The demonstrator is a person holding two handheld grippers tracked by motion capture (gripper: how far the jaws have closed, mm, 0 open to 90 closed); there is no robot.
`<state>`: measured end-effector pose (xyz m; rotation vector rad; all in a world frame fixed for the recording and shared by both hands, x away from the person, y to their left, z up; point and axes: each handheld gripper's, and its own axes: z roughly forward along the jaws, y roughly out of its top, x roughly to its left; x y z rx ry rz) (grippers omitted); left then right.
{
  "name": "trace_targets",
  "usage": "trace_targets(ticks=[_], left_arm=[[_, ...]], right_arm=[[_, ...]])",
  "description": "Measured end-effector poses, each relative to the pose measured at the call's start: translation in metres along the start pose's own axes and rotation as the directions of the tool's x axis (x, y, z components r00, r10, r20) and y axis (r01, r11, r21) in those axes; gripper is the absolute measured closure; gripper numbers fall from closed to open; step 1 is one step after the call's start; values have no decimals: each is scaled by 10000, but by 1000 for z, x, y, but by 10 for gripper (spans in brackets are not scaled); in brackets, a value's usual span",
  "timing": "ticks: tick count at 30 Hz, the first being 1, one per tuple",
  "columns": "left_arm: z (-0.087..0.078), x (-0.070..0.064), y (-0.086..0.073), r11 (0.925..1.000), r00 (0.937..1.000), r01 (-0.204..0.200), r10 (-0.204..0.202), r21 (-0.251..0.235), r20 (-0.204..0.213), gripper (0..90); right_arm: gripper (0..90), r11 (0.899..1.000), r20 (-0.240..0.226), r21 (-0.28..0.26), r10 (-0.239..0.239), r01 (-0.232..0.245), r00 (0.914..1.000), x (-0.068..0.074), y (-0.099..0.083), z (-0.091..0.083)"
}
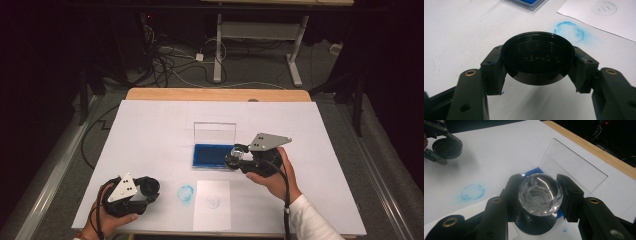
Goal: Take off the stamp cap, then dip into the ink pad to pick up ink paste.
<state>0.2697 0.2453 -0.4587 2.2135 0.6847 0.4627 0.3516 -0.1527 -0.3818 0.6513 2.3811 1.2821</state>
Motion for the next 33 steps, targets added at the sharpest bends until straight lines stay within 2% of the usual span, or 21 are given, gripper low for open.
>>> trace_targets(ticks=[14, 23, 33], left_arm=[[1, 2, 1, 10000, 10000, 87, -87, -25, 21, 366], [4, 2, 5, 10000, 9999, 9, -9, -36, 118, 366], [7, 3, 6, 9999, 9998, -92, 91, 50, 157, 366]], right_arm=[[573, 9998, 46, 139, -133, 132, 9999, -3, 6, 9], [573, 9995, 77, 234, -198, 196, 9998, -5, 10, 12], [572, 9989, 257, 428, -183, 172, 9995, -17, 24, 15]])
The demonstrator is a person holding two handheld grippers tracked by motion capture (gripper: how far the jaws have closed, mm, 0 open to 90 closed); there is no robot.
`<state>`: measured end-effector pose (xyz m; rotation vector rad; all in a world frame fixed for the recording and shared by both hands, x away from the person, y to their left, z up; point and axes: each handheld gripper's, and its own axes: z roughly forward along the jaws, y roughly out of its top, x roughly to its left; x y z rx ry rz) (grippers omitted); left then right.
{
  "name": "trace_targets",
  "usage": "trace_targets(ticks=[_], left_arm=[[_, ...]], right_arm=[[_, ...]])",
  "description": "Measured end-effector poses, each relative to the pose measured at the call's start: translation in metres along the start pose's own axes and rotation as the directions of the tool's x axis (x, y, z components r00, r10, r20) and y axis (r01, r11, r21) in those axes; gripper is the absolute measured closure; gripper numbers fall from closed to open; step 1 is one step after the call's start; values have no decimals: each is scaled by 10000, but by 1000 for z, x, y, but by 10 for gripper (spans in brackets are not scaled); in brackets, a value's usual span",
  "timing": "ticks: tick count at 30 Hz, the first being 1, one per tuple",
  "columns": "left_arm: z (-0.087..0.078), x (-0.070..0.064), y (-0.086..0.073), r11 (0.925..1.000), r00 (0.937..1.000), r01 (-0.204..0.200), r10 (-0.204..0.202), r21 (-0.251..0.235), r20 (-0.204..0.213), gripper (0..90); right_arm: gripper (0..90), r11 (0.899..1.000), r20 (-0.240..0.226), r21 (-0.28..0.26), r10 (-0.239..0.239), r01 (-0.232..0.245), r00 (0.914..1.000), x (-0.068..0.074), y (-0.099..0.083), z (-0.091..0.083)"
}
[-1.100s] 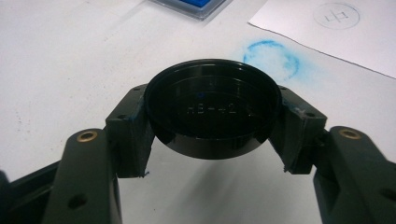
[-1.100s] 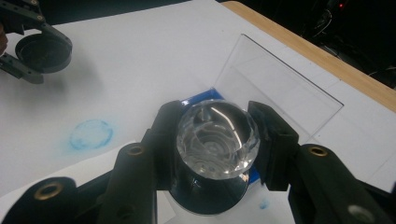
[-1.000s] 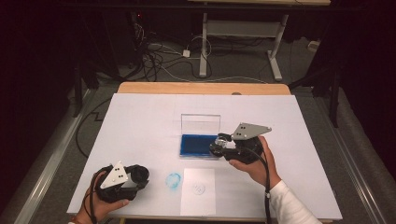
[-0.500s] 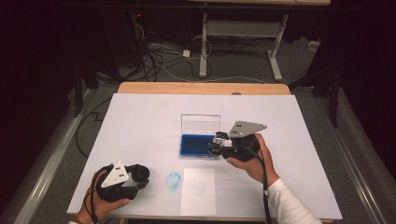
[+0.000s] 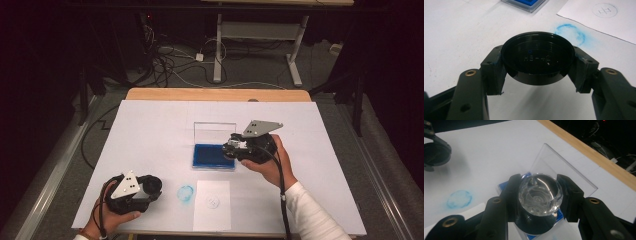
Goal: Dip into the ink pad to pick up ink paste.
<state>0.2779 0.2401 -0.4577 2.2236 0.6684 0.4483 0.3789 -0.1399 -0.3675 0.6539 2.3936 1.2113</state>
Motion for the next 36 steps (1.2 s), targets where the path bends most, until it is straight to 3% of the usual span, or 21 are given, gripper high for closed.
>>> trace_targets(ticks=[9, 22, 36], left_arm=[[-1, -3, 1, 10000, 10000, -84, 84, 35, -11, 366], [0, -2, 1, 9999, 9999, -96, 96, 72, 48, 366], [-2, -1, -1, 10000, 10000, -37, 37, 42, -12, 366]], right_arm=[[572, 9999, 106, 163, 11, -13, 9999, -2, 12, 14], [573, 9962, -198, 824, -257, 272, 9995, 10, 18, 62], [572, 9883, -392, 1525, -8, 68, 9992, 17, 10, 109]])
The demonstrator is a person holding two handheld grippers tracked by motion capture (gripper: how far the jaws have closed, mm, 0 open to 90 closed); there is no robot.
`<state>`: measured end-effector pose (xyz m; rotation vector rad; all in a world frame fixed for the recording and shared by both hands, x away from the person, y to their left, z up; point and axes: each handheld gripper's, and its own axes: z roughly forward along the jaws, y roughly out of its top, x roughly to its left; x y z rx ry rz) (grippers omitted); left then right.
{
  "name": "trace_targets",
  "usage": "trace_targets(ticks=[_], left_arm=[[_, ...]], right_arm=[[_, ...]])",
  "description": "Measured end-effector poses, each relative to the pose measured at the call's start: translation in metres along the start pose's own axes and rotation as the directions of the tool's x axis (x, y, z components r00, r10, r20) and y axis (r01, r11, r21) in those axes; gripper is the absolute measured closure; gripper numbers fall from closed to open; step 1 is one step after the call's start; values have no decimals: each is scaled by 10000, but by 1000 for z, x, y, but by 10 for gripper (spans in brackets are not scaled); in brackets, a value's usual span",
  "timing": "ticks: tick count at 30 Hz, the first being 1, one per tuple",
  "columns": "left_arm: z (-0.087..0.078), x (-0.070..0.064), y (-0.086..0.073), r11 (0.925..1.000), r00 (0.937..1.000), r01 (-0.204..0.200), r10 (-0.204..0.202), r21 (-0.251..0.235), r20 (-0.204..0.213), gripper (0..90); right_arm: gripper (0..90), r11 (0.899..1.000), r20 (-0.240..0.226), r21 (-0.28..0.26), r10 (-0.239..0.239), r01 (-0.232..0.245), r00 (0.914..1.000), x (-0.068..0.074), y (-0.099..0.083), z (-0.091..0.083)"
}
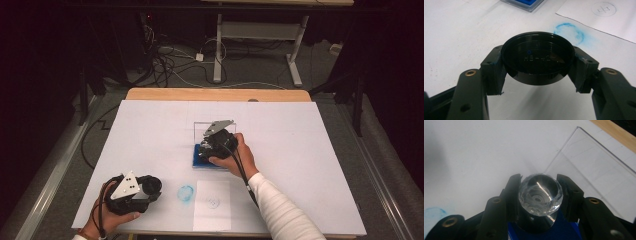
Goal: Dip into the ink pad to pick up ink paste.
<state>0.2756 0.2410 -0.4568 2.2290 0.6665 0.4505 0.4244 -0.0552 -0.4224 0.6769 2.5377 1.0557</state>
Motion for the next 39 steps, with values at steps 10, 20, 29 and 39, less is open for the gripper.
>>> trace_targets(ticks=[10, 20, 29, 39], left_arm=[[0, 0, 0, 10000, 10000, -20, 20, 27, 0, 366], [0, 0, 0, 9999, 10000, -63, 63, 82, 4, 366], [0, -2, 0, 9997, 9998, -197, 198, 171, -73, 366], [-1, -3, -1, 9996, 9997, -223, 224, 179, -99, 366]], right_arm=[[572, 9999, -56, 112, -26, 26, 10000, 3, 1, 9], [573, 9995, -36, 215, 233, -233, 9997, 3, -1, 9], [573, 9991, -107, 189, 378, -375, 9992, 0, -3, 9], [573, 9994, 280, 197, 295, -300, 9992, 7, -3, 9]])
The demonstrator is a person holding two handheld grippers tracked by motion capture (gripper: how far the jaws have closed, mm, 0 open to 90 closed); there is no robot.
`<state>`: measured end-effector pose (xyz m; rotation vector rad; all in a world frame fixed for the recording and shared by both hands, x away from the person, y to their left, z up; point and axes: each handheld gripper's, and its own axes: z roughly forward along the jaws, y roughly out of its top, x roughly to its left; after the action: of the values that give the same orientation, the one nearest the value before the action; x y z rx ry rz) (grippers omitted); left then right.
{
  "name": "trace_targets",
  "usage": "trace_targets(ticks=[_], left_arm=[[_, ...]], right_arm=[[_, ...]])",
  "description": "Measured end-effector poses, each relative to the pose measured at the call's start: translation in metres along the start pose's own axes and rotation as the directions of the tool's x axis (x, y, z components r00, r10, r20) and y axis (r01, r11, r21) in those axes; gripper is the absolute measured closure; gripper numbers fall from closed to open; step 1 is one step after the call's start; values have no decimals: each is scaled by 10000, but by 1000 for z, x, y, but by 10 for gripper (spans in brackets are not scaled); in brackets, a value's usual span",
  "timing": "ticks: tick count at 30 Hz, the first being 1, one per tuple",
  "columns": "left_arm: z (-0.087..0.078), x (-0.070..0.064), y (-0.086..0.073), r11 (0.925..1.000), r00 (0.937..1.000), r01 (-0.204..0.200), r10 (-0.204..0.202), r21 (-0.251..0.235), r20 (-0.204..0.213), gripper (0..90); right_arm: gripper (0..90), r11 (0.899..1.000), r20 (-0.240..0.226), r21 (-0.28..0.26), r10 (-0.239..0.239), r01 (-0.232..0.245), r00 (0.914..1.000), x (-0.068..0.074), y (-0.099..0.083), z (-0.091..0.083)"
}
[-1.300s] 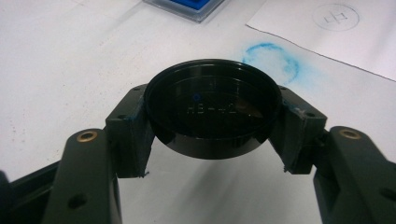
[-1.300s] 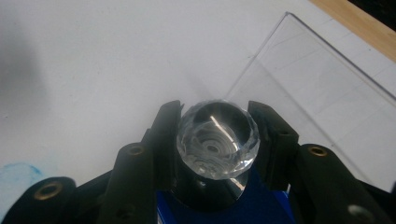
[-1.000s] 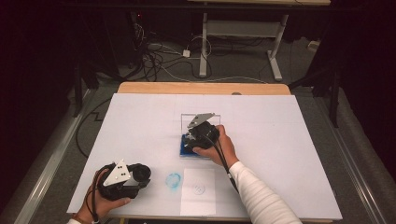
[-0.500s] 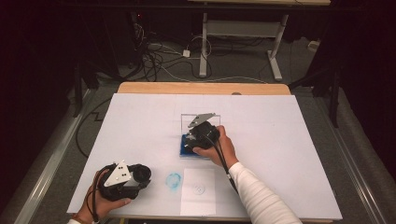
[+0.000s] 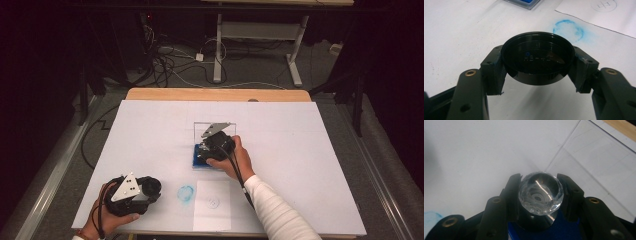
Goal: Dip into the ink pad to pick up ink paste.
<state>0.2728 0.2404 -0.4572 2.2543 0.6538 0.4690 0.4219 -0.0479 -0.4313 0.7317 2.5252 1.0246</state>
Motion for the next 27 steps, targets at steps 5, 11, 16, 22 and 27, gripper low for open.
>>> trace_targets(ticks=[5, 11, 16, 22, 27], left_arm=[[1, -1, 1, 10000, 10000, 9, -9, -30, 26, 366], [1, -1, 0, 10000, 10000, -43, 43, 27, 39, 366], [1, -1, 0, 10000, 10000, -27, 27, 15, 47, 366], [1, -1, 1, 10000, 10000, -45, 45, 23, 55, 366], [2, 0, 0, 10000, 10000, -21, 21, 60, 64, 366]], right_arm=[[572, 10000, 28, -15, 40, -40, 10000, 0, -1, 0], [572, 9990, -221, -175, 399, -403, 9990, -5, -4, 0], [571, 9999, 179, -116, 69, -67, 9998, 2, -3, -1], [572, 9998, 118, -157, 129, -127, 9998, 1, -4, -1], [571, 9997, 39, -188, 162, -161, 9999, 0, -4, -1]])
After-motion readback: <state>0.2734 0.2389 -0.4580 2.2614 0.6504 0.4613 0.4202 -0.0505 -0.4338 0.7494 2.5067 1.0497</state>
